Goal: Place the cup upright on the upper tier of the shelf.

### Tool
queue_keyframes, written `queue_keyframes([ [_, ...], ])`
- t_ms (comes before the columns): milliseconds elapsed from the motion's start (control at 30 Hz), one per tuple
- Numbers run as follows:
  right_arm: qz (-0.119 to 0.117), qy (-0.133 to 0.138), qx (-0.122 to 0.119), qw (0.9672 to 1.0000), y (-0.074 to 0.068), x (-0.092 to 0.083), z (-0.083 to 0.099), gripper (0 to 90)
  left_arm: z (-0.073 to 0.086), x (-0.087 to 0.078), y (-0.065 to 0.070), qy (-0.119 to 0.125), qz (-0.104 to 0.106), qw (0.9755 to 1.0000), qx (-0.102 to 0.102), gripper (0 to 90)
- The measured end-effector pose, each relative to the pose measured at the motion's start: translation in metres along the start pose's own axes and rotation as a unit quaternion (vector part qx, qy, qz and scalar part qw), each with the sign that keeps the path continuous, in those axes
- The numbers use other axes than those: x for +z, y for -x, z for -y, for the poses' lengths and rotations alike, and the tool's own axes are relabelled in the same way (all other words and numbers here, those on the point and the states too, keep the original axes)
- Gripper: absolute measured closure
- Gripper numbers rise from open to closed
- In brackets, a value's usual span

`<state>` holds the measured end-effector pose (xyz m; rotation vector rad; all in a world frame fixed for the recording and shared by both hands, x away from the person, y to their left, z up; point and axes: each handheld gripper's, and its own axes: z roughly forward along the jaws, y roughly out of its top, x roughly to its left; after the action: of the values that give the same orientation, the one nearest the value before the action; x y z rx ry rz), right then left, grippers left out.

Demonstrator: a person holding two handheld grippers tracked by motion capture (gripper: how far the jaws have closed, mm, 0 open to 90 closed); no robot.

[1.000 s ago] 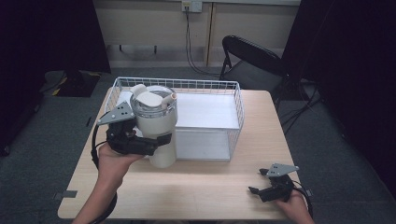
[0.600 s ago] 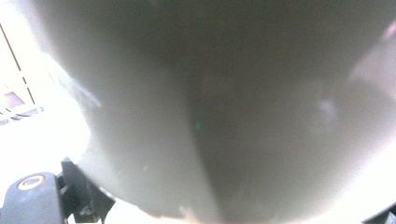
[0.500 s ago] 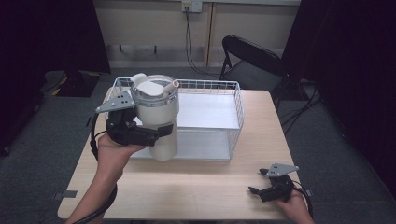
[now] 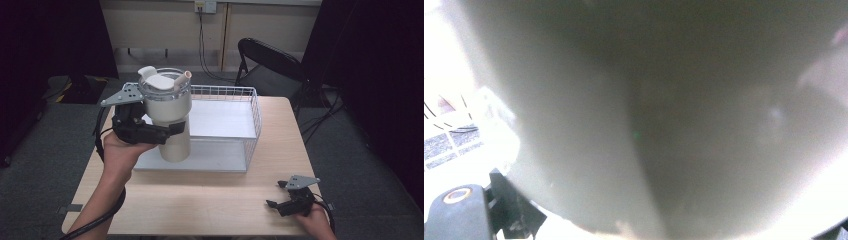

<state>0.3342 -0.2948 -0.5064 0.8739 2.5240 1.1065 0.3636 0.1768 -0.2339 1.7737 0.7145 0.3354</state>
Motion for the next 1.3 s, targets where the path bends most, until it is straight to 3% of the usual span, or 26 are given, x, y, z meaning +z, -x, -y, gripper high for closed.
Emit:
queue_keyframes([
  [433, 0.000, 0.000, 0.000, 1.0000, 0.000, 0.000, 0.000, 12.6, -0.017, 0.006, -0.007, 0.006, -0.008, 1.0000, 0.002, 10.1],
  [1300, 0.000, 0.000, 0.000, 1.0000, 0.000, 0.000, 0.000, 12.6, -0.029, 0.028, -0.028, 0.012, -0.027, 0.9995, -0.006, 10.1],
])
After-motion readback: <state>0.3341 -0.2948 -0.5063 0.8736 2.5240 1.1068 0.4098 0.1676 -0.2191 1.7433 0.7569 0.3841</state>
